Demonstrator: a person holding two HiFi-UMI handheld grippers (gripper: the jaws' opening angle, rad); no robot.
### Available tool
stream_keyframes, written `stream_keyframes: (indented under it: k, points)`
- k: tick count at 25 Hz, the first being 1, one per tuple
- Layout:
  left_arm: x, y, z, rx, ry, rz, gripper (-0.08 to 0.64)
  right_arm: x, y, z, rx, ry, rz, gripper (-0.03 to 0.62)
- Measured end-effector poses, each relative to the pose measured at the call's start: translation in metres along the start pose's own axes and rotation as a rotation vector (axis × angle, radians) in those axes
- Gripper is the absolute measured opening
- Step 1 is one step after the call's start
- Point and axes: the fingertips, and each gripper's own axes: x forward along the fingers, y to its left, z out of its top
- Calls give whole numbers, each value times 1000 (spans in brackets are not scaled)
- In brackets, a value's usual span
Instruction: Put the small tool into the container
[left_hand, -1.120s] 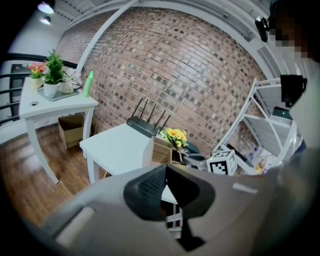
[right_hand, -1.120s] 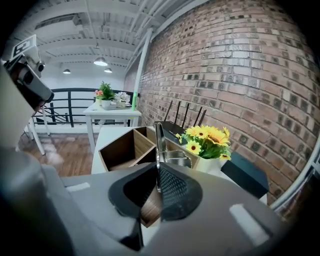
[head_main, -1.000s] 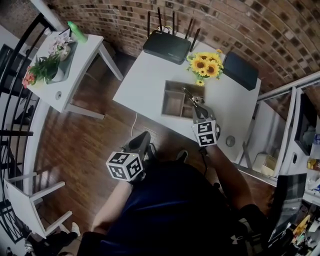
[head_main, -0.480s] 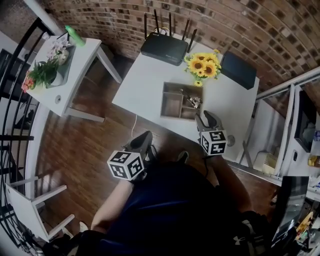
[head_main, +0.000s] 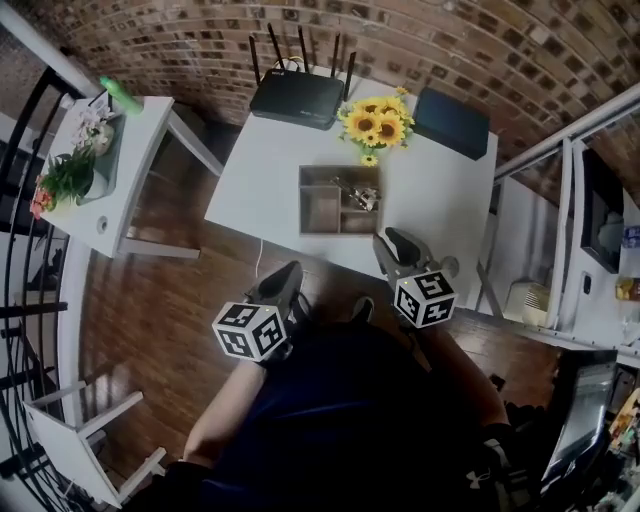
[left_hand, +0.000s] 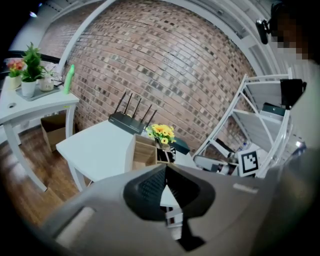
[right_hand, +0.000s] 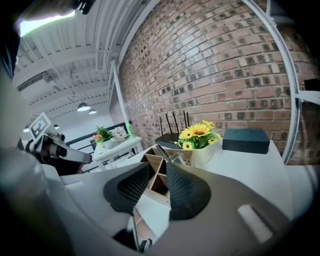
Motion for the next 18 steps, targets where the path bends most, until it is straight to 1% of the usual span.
stream_keyframes:
  k: [4,7,12,18]
  points:
    - [9,-9,-1,17,22,-37,3,-11,15,4,32,-19,48,70]
    - [15,-15,2,49,28,-52,3,-14,19,10,44,-44,73,48]
    - [32,-39,3,127,51,-112,4,-36,6,21,76,-89,39,31]
    - [44,-57,-2,150,70,-134,3,-54,-2,28,130,-141,48,14]
